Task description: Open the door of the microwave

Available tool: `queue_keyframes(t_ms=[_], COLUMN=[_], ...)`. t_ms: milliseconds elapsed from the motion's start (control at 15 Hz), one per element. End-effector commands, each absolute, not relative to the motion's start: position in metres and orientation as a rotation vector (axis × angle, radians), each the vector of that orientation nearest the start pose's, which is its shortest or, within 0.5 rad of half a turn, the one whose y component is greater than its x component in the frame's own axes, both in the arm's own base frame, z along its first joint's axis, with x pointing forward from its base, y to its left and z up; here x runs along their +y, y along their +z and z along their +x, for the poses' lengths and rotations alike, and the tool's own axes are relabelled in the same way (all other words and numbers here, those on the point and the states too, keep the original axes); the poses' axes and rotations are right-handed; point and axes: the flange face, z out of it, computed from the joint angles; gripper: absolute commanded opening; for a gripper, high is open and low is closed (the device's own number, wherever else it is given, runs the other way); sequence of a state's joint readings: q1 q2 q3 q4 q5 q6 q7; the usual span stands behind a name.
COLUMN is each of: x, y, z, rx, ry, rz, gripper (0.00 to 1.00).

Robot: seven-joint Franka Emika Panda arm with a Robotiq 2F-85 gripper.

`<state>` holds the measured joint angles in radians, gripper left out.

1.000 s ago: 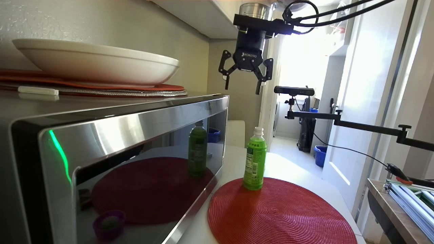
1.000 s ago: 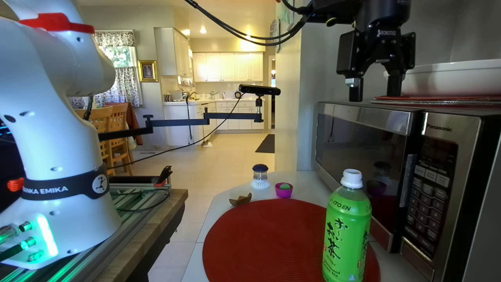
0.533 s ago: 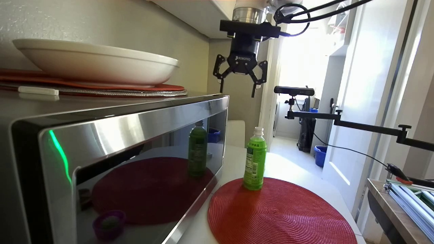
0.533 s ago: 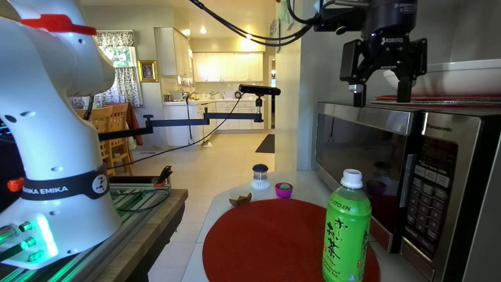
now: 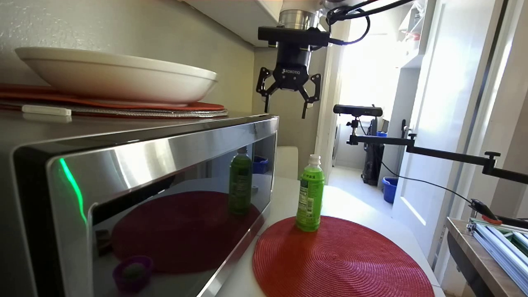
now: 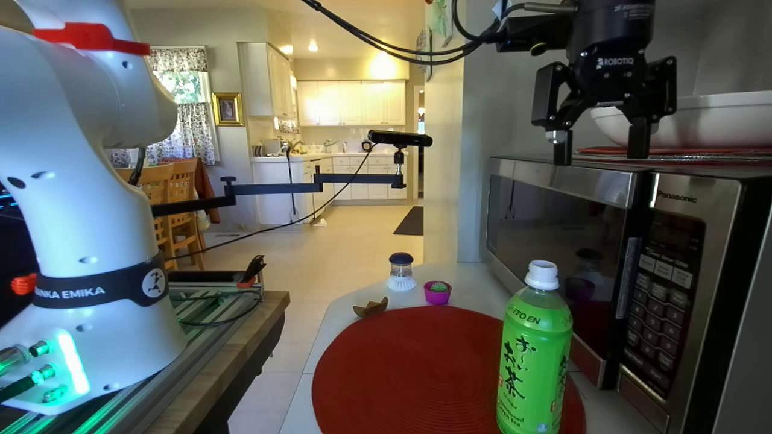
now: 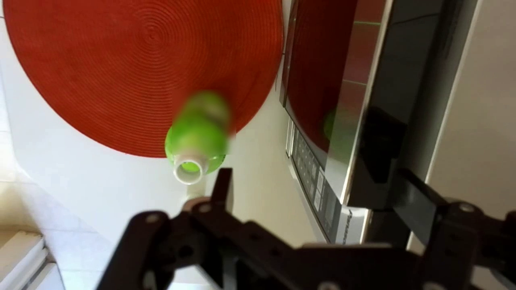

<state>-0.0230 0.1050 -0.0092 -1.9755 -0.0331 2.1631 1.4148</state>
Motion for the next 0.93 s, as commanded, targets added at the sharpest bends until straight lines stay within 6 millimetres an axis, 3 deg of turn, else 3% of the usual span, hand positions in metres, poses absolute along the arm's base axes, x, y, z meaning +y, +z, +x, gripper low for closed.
queue_keyframes(t_ms=[0, 867], x=[-0.0195, -0.0192], y=[0.4192, 0.4189], z=[0.5932, 0.5867], rx=[2.091, 2.202], ry=[-0.107, 0.015], rz=[-2.329, -2.362], gripper=[1.00, 1.00])
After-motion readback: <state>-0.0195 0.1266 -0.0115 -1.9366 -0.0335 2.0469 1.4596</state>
